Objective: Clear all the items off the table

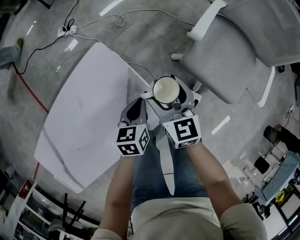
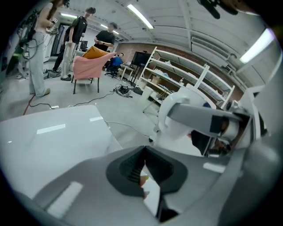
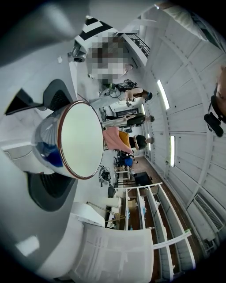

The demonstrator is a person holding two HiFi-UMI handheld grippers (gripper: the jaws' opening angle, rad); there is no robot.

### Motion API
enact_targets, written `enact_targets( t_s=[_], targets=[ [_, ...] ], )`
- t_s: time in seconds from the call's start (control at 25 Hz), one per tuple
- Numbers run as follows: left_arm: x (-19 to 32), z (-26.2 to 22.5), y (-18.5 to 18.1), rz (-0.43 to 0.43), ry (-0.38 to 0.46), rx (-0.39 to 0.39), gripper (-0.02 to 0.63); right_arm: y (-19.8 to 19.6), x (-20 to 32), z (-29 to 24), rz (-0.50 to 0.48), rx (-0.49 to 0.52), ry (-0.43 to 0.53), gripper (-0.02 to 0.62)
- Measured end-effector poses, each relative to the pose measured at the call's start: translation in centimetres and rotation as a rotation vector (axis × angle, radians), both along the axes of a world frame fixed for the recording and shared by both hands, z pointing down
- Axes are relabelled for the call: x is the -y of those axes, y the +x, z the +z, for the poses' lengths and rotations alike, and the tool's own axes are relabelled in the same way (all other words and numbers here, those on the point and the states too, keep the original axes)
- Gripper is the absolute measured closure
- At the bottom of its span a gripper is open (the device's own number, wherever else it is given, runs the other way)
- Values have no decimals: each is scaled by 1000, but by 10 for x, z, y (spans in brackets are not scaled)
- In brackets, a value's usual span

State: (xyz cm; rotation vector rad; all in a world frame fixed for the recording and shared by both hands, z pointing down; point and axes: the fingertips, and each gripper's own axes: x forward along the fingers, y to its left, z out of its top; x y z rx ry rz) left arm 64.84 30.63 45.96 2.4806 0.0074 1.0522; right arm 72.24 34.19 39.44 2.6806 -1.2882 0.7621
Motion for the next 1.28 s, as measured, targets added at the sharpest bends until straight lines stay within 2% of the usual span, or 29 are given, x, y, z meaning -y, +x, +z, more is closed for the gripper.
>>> enact_targets(
  t_s=[0.28,0.68,1.28],
  targets=[
    [-47,-4,45,8,2,-7,597,47,-61,-1,36,-17,-23,204],
    [-111,1,99,71,6,0,597,111,-146,9,128,-23,-42,204],
    [-199,30,155,212,0,37,597,168,-257,34,270,-12,-65,204]
  ],
)
